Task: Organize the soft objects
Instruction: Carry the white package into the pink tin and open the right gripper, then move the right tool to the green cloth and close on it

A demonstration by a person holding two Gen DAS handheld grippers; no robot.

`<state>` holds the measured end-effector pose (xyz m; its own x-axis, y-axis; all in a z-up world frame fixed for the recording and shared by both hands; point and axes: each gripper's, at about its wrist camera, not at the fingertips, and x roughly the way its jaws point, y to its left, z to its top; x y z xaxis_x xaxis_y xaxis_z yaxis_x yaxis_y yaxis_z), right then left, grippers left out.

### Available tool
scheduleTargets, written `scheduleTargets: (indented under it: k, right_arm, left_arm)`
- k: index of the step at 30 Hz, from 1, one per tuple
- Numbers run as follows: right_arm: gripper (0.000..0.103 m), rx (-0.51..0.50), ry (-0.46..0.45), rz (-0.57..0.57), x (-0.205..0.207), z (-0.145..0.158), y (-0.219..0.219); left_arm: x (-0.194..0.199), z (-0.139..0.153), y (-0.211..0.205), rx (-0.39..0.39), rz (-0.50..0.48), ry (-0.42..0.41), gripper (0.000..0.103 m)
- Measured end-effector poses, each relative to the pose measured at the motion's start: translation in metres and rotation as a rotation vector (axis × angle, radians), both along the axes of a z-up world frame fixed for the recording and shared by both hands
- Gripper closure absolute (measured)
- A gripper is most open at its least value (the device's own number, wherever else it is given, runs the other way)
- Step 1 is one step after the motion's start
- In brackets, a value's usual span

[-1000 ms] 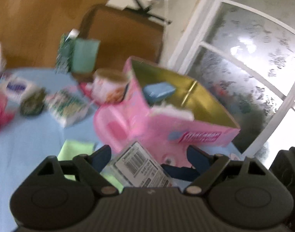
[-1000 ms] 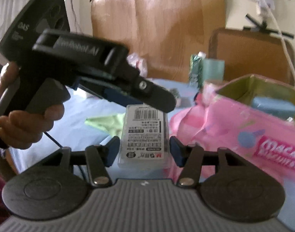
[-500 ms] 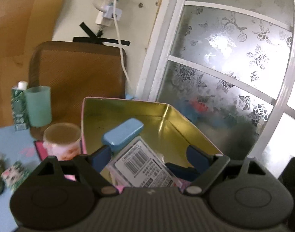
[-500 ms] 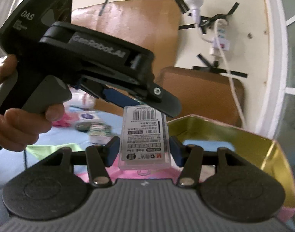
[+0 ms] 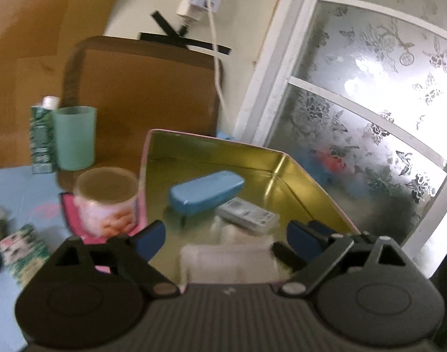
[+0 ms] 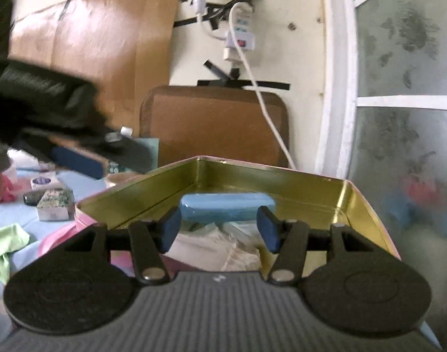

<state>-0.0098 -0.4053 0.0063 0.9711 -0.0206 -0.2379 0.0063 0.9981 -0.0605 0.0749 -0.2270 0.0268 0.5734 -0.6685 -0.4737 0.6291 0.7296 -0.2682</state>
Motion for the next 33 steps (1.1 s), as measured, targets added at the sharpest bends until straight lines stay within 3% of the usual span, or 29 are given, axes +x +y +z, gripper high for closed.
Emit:
scheduleTargets:
  k: [4, 8, 14, 19, 28, 29, 30, 33]
  right_arm:
    - [0.043, 0.078, -0.030, 0.039, -0.015, 0.003, 0.005]
    - [0.043, 0.125, -0.025, 0.176, -0.022, 0.005, 0.032]
    - [0.043, 0.114, 0.134, 0.430, -0.016, -0.007, 0.092]
    - [0.035, 0.060, 0.272, 0.498, 0.001, -0.016, 0.131]
    - [0.030, -0.020, 0.368, 0.593, 0.009, -0.024, 0.184]
    - [0.032, -0.027, 0.380, 0.606, 0.008, -0.027, 0.190]
    - [0.040, -0.034, 0.374, 0.608, 0.005, -0.029, 0.192]
    - [0.081, -0.044, 0.350, 0.640, 0.002, -0.029, 0.201]
  left_arm:
    - [-0.017, -0.004, 0.050, -0.012, 0.065, 0.004, 0.009]
    - [-0.027, -0.007, 0.113, -0.030, 0.191, 0.023, 0.009]
    - [-0.029, -0.023, 0.193, -0.077, 0.351, 0.127, 0.010]
    - [-0.033, -0.039, 0.212, -0.093, 0.341, 0.179, 0.012]
    - [-0.042, -0.058, 0.220, -0.123, 0.265, 0.219, 0.012]
    - [-0.043, -0.059, 0.221, -0.128, 0.258, 0.225, 0.012]
    - [-0.044, -0.060, 0.222, -0.134, 0.251, 0.230, 0.012]
    - [-0.045, -0.064, 0.225, -0.153, 0.235, 0.254, 0.012]
